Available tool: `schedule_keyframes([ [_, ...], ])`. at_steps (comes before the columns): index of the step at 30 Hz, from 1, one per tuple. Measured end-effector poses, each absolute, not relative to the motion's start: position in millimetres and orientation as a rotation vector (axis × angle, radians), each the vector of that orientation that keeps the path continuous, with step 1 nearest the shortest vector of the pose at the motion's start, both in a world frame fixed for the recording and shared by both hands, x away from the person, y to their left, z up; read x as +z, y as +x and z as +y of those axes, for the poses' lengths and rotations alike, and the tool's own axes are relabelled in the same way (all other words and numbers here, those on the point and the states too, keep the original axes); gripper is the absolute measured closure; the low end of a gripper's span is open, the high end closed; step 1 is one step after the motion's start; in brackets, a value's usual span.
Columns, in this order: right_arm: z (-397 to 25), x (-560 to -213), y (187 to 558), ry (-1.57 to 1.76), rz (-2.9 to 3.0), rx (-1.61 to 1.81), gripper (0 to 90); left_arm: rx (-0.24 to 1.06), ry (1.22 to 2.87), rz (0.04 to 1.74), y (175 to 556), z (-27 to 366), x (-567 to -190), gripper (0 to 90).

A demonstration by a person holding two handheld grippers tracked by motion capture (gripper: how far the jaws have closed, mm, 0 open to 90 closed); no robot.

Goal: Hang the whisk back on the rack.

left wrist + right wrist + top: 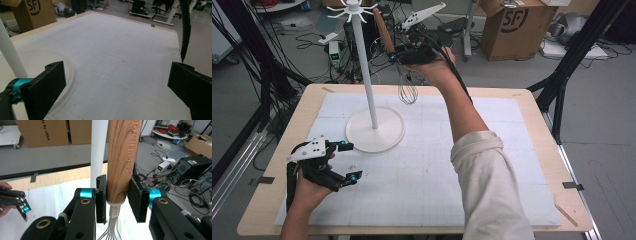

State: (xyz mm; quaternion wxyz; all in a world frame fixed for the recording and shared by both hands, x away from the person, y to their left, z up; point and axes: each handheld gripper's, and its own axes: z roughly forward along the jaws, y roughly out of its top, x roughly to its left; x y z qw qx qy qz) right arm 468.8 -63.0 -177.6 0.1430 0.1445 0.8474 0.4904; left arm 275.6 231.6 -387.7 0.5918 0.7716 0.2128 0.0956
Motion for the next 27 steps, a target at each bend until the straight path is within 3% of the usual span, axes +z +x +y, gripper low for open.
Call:
schedule_keyframes([
  [5,-60,-178,468,0.4,2.441,1.383,66.6,0.217,1.798,0.494,276,231,-388,2.2],
  [8,-59,-179,467,0.403,2.432,1.386,54.9,0.214,1.801,0.493,276,231,-389,2.2],
  [14,-68,-177,464,0.43,2.417,1.402,43.9,0.214,1.8,0.49,276,230,-388,2.2],
  [23,-89,-179,455,0.431,2.439,1.467,37.0,0.209,1.81,0.493,276,228,-389,2.2],
  [27,-100,-182,450,0.439,2.438,1.514,29.7,0.21,1.812,0.491,277,228,-389,2.1],
])
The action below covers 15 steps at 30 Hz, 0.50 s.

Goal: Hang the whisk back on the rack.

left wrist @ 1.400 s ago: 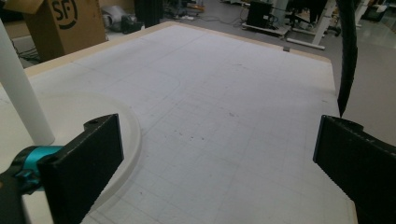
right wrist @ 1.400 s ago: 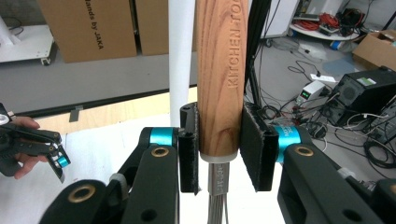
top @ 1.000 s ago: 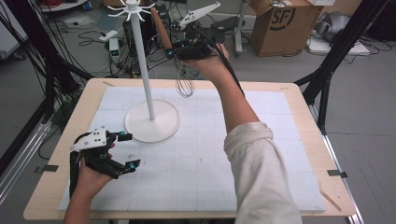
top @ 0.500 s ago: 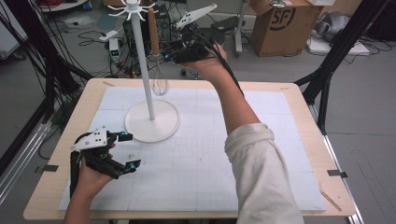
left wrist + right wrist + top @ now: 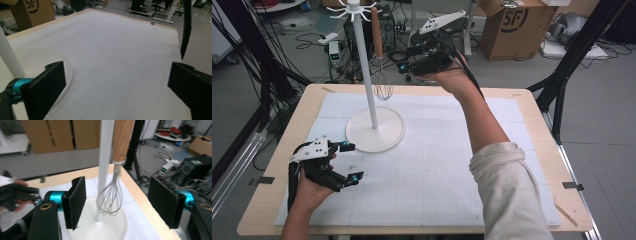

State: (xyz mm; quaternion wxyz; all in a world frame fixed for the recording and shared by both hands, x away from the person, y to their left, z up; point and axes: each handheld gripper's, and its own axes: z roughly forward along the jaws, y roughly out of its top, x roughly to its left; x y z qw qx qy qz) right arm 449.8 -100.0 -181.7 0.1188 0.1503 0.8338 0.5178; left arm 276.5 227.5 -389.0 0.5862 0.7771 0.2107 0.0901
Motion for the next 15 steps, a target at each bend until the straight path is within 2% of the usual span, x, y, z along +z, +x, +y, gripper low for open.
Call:
schedule_keyframes([
  [8,-134,-193,435,0.503,2.398,1.652,14.7,0.201,1.819,0.49,277,224,-390,2.2],
  [15,-159,-210,422,0.539,2.393,1.688,10.6,0.202,1.819,0.483,278,222,-390,2.2],
])
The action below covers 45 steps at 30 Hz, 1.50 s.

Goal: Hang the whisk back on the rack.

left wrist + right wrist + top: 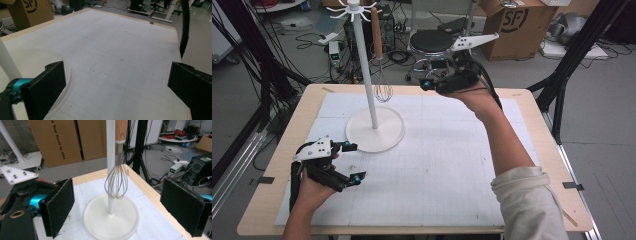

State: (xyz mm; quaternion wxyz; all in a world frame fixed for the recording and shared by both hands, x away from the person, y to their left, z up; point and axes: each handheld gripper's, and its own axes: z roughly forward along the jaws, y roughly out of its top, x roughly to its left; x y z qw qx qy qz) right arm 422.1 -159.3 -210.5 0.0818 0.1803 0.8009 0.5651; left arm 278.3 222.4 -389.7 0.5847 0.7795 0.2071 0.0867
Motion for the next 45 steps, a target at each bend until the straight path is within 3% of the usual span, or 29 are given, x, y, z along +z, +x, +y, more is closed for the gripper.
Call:
schedule_keyframes([
  [5,-181,-225,412,0.568,2.381,1.718,1.3,0.198,1.818,0.486,279,221,-390,2.2],
  [19,-234,-269,368,0.599,2.342,1.688,0.5,0.183,1.826,0.477,281,216,-392,2.2],
  [37,-290,-350,326,0.787,2.27,1.628,0.5,0.157,1.814,0.486,284,214,-398,2.2],
  [45,-294,-362,318,0.802,2.291,1.58,0.5,0.157,1.821,0.487,284,213,-399,2.2],
])
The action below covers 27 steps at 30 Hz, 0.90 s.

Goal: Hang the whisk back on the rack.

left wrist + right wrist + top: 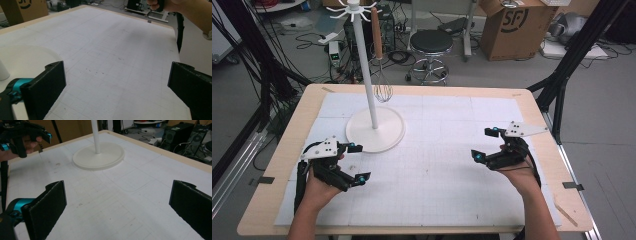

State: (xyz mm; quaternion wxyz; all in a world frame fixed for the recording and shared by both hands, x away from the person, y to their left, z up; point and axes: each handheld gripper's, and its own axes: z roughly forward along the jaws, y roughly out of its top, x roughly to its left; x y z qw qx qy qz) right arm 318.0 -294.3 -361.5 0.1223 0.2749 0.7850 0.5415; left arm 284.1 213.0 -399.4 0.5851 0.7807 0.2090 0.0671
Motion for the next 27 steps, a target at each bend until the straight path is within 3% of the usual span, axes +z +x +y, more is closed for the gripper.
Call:
schedule_keyframes([
  [12,-316,-398,306,0.886,2.263,1.587,0.5,0.152,1.837,0.502,286,211,-404,2.2],
  [27,-310,-406,305,0.868,2.321,1.487,0.5,0.149,1.834,0.521,289,211,-410,2.2],
])
